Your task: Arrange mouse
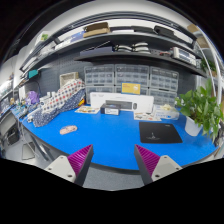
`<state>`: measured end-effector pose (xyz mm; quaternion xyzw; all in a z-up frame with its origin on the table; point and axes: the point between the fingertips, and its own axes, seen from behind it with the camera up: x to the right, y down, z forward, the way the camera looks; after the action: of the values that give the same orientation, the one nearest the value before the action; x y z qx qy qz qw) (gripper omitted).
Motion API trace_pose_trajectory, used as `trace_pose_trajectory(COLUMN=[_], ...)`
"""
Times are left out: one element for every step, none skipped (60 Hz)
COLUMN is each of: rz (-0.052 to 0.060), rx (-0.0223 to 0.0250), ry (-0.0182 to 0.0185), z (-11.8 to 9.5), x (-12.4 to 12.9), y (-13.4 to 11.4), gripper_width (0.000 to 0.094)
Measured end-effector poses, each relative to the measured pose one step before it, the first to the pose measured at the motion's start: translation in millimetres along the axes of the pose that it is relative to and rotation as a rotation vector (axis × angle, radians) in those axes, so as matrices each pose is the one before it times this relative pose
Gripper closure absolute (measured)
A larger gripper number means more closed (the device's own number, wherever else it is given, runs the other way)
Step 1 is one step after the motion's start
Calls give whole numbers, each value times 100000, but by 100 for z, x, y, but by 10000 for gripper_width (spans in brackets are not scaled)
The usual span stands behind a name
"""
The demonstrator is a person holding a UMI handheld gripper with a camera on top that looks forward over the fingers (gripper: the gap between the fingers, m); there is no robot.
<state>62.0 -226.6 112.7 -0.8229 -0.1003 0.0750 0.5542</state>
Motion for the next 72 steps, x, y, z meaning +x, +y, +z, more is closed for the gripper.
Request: trace_pose_trajectory(rz=[-261,-221,-263,-292,-224,-149,-94,-96,-76,-20,-113,-162,-169,-284,-281,-295,-320,-168,-45,70,185,252,218,307,277,280,261,278,212,192,55,70,-29,-15,94,229,313,343,283,243,201,177,143,42,-53,-12,72,49,124,77,161,225,257,280,257,264,247,326,304,-76,-187,-202,-169,-57,-62,-66,18,20,-8,-54,-50,-120], rx=[-674,-595,-563,-468,-394,-330,-379,-404,-594,-433,-545,-582,-585,-339,-644,-438,-213,-583,-385,-157,-353,-528,-194,-617,-382,-286,-14,-283,-284,-540,-168,-340,-226,-138,-90,-139,-209,-272,-289,-188,-203,-243,-305,-323,-342,-319,-307,-324,-383,-394,-371,-363,-265,-160,-126,-165,-186,-317,-530,128,32,-29,-147,-163,-22,-240,-20,-84,-94,-25,-341,-431], ry=[-465,-142,-259,-289,-226,-164,-159,-285,-288,-339,-322,-327,-314,-289,-419,-395,-375,-491,-402,-319,-348,-468,-370,-405,-233,-176,-29,-43,-108,-221,-141,-170,-162,-127,-26,21,-2,-58,-141,-128,-37,115,212,189,139,145,166,254,186,215,360,580,682,636,517,427,454,428,911,1004,292,410,106,5,-46,-266,-101,-25,126,247,173,157], z=[-199,-9,3,30,53,90,136,174,372,207,240,248,259,401,219,336,446,277,373,488,422,345,544,373,477,501,631,489,517,437,666,533,568,557,595,621,652,643,655,622,636,644,646,670,643,614,634,621,589,571,571,561,530,546,531,491,480,487,441,427,426,399,366,388,388,249,376,360,353,391,350,302], x=[138,-171,-293,-324,-368,-426,-479,-489,-472,-724,-646,-584,-607,-622,-576,-623,-707,-632,-686,-711,-673,-653,-736,-642,-661,-645,-667,-620,-649,-614,-667,-640,-603,-600,-555,-532,-534,-561,-543,-539,-482,-456,-415,-409,-362,-340,-341,-308,-304,-278,-187,-146,-117,-130,-119,-133,-157,-146,-75,19,-129,-98,-157,-163,-170,-98,-189,-150,-96,-145,-106,-86], y=[157,228,268,266,248,255,256,273,43,359,319,313,279,379,126,213,262,29,111,211,82,-24,180,-43,10,-26,67,-55,-76,-184,-7,-111,-143,-165,-187,-193,-188,-165,-187,-190,-196,-192,-187,-185,-170,-195,-217,-188,-195,-200,-183,-167,-201,-200,-208,-211,-187,-202,-156,-295,-265,-261,-216,-218,-255,-350,-231,-217,-207,-138,-139,-140], gripper_width=[110,110,110,111,110,111,110,111,111,112,112,112,113,111,111,111,112,111,112,113,113,112,114,112,113,112,113,116,117,116,116,115,116,118,115,115,117,116,115,113,114,114,115,113,112,113,113,113,114,114,113,114,115,118,121,120,120,114,108,113,126,136,137,139,141,140,140,140,141,144,156,171])
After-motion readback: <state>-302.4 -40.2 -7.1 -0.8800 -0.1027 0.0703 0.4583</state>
